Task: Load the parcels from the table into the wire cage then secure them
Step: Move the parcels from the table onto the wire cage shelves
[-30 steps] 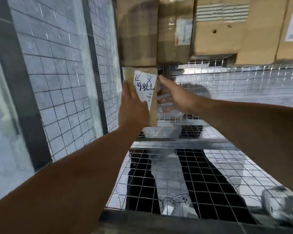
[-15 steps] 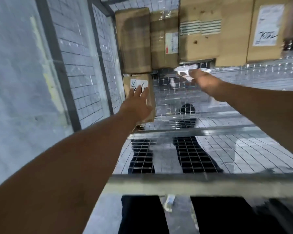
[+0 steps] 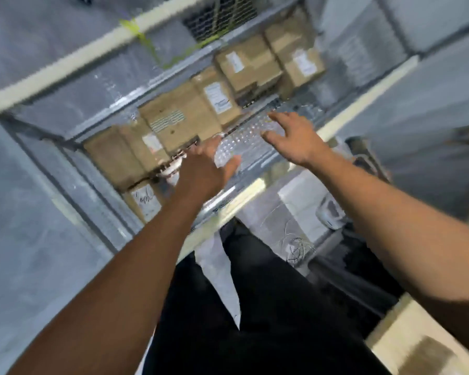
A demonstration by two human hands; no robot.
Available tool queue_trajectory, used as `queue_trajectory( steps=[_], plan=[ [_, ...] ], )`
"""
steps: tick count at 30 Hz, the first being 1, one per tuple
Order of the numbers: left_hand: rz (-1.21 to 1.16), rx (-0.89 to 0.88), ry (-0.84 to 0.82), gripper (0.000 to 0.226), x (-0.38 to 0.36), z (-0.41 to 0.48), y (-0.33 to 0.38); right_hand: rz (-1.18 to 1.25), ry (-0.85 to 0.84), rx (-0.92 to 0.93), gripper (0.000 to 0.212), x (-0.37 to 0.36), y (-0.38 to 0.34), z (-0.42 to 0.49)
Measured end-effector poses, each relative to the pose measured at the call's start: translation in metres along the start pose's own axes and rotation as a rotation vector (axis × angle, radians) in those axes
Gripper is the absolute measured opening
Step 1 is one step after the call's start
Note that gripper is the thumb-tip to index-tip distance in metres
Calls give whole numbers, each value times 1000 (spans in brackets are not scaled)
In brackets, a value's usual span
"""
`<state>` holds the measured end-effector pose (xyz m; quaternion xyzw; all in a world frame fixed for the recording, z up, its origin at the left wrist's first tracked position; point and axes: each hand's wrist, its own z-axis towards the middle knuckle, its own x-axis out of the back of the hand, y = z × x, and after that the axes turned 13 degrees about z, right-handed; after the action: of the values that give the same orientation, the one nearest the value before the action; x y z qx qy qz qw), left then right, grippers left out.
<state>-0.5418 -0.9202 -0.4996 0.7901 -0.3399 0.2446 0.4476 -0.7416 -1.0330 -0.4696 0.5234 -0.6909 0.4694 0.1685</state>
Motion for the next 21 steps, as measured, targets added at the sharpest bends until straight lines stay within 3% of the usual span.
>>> queue_trajectory(
  steps=[9,21],
  plan=[
    [214,-463,-85,84,0,-75,190,244,556,-266,68,82,79,-231],
    [650,-996,-237,96,-165,-154,453,448,1018,-727,75,128,260,-452]
  ],
)
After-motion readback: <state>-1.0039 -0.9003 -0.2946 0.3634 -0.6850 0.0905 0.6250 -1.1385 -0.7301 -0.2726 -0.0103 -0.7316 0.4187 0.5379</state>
